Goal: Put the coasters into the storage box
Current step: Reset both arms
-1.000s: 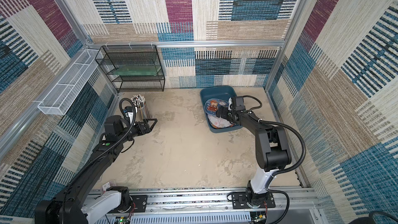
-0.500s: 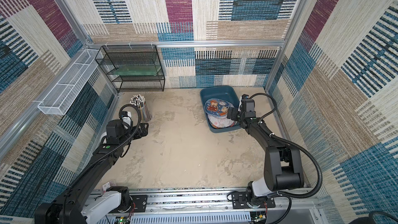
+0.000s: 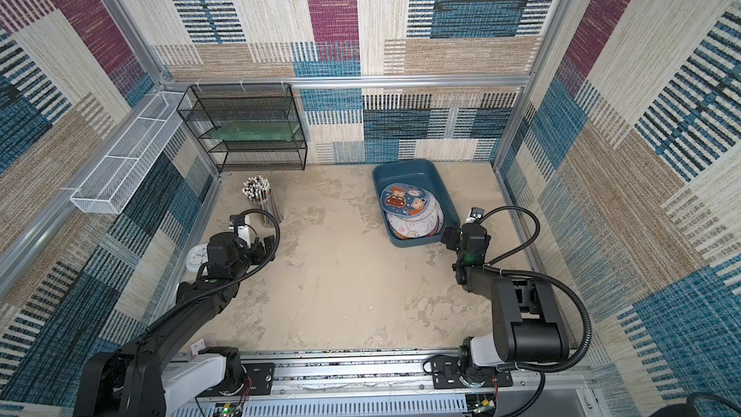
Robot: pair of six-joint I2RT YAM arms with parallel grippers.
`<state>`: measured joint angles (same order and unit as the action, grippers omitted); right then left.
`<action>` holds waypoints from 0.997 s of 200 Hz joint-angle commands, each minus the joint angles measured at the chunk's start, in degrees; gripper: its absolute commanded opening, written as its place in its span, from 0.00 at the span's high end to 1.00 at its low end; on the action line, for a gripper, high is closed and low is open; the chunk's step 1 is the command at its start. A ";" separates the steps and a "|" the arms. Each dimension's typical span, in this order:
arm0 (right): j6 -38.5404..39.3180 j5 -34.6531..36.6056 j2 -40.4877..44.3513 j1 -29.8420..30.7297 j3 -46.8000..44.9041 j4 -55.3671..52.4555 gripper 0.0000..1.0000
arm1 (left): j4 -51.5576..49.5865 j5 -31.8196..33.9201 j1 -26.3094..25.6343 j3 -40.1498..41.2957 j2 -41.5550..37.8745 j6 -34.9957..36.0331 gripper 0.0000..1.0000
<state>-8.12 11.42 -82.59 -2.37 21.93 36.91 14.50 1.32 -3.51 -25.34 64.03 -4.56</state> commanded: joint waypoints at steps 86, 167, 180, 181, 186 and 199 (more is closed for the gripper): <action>6.05 -1.19 -2.86 2.51 -6.91 27.98 0.05 | 27.80 7.02 1.03 3.85 13.76 6.25 0.01; 5.96 -1.48 -2.84 2.45 -6.80 27.61 0.05 | 27.10 5.19 3.41 -0.49 22.99 4.06 0.04; 6.01 -1.49 -2.76 2.37 -6.84 27.61 0.05 | 28.60 5.27 3.50 -0.15 23.44 4.21 0.01; 6.01 -1.44 -2.76 2.37 -6.83 27.57 0.05 | 28.54 5.27 3.51 -0.15 23.43 4.21 0.01; 5.96 -1.45 -2.73 2.37 -6.82 27.63 0.05 | 28.12 5.19 3.51 -0.23 23.29 4.16 0.01; 5.96 -1.48 -2.91 2.37 -6.68 27.39 0.05 | 27.75 5.09 3.51 -0.32 23.24 4.11 0.01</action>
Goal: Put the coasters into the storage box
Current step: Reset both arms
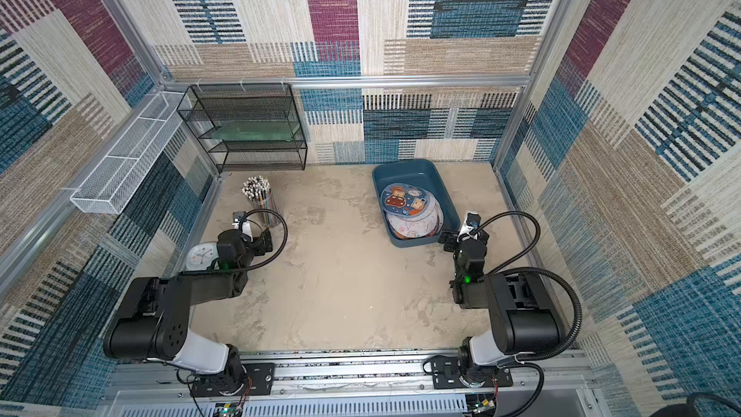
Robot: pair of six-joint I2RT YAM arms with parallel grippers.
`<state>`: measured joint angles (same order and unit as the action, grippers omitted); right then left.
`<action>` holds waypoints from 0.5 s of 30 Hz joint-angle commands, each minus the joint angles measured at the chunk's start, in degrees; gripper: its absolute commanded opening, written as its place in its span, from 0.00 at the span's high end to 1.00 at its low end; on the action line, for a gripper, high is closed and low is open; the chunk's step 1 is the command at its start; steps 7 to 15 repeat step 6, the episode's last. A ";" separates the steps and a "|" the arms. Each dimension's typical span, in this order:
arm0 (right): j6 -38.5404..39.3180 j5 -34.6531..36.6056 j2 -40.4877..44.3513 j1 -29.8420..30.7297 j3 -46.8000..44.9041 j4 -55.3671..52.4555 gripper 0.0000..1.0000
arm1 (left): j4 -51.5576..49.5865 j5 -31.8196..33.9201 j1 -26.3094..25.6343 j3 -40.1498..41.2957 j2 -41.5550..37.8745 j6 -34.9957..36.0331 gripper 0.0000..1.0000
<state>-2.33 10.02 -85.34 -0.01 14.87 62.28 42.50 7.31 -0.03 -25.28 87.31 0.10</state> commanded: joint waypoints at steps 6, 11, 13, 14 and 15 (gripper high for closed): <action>0.16 -0.52 -0.01 -0.08 0.30 2.01 0.05 | -0.19 -0.99 0.03 -0.22 -0.22 -0.54 0.01; 0.16 -0.52 -0.01 -0.08 0.30 2.01 0.05 | -0.19 -0.99 0.03 -0.22 -0.22 -0.54 0.01; 0.16 -0.52 -0.01 -0.08 0.30 2.01 0.05 | -0.19 -0.99 0.03 -0.22 -0.22 -0.54 0.01; 0.16 -0.52 -0.01 -0.08 0.30 2.01 0.05 | -0.19 -0.99 0.03 -0.22 -0.22 -0.54 0.01; 0.16 -0.52 -0.01 -0.08 0.30 2.01 0.05 | -0.19 -0.99 0.03 -0.22 -0.22 -0.54 0.01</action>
